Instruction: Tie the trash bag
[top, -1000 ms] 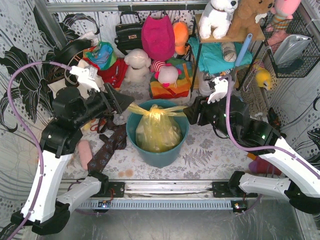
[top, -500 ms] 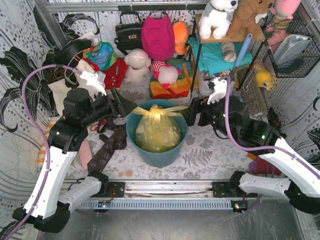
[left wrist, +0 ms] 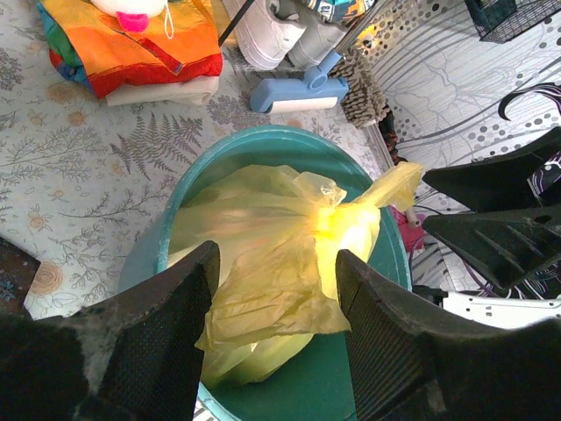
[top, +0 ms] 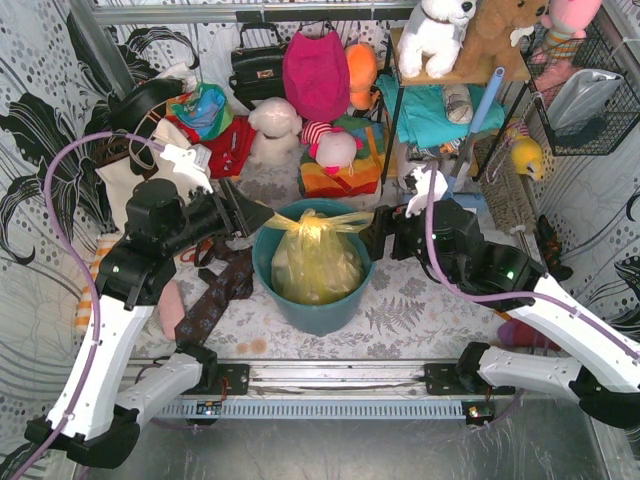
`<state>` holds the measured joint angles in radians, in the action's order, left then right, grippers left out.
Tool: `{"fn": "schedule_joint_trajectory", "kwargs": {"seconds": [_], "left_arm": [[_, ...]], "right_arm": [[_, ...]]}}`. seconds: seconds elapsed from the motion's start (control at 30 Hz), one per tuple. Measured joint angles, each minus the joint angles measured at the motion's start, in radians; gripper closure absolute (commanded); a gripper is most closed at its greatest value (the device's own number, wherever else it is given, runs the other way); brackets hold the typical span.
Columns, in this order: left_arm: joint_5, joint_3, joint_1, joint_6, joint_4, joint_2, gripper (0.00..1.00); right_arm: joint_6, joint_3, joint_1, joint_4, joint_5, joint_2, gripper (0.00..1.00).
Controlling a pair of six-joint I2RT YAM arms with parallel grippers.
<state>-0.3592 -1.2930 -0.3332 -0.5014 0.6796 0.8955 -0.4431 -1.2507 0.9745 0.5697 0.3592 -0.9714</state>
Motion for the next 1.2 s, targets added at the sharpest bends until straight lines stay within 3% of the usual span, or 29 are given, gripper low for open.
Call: {"fn": "schedule_joint_trajectory", "kwargs": {"seconds": [0.2,0.37,0.5,0.67,0.77,0.97,1.2], "left_arm": [[-0.005,0.024,0.000,-0.009,-0.015,0.001,0.41],[-0.010,0.028,0.000,-0.018,-0.031,0.001,0.48],[-0.013,0.028,0.000,-0.020,-0.037,-0.003,0.49],[-0.016,0.028,0.000,-0.021,-0.037,-0.006,0.51],[-0.016,0.028,0.000,-0.022,-0.037,-0.006,0.51],[-0.016,0.028,0.000,-0.022,-0.038,-0.006,0.52],[-0.018,0.028,0.000,-0.023,-0.042,-0.006,0.53]], "right_arm": [[0.035,-0.001,-0.012,-0.028,0.011,-0.071,0.24],[0.051,0.005,-0.034,-0.065,0.011,-0.087,0.39],[0.052,0.050,-0.039,-0.124,0.021,-0.060,0.44],[0.052,0.076,-0.041,-0.156,0.052,-0.036,0.46],[0.052,0.076,-0.044,-0.167,0.068,-0.045,0.39],[0.064,0.091,-0.044,-0.201,0.079,-0.075,0.54],[0.071,0.095,-0.047,-0.219,0.070,-0.102,0.52]]}}
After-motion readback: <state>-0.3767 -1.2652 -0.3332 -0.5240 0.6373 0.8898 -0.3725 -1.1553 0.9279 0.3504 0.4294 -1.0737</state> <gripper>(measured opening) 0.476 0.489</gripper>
